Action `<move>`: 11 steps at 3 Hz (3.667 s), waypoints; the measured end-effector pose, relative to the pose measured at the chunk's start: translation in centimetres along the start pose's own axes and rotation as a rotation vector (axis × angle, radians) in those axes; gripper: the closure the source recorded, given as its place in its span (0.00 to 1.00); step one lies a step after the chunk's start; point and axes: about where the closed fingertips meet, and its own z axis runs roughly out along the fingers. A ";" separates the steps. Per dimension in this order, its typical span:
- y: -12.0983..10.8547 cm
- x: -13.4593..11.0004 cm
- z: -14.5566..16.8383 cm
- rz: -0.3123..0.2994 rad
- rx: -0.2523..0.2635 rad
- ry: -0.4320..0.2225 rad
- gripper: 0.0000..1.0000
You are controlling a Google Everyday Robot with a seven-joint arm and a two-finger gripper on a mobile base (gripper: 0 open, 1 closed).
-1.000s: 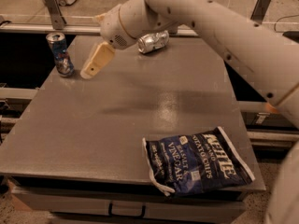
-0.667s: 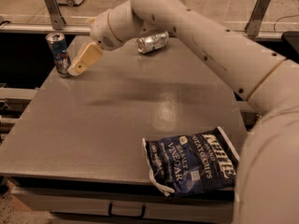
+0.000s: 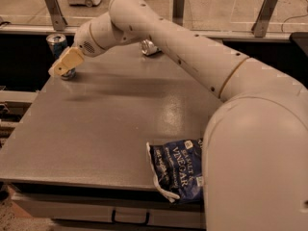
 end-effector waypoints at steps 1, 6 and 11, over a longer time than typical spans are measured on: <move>-0.5 0.8 2.8 0.106 -0.003 -0.003 0.15; -4.0 -0.8 -6.3 0.122 0.088 -0.185 1.00; -10.5 1.6 -21.7 0.057 0.429 -0.080 1.00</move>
Offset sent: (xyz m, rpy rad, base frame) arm 0.0364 0.0243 -0.0395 0.1153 0.2401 -0.1473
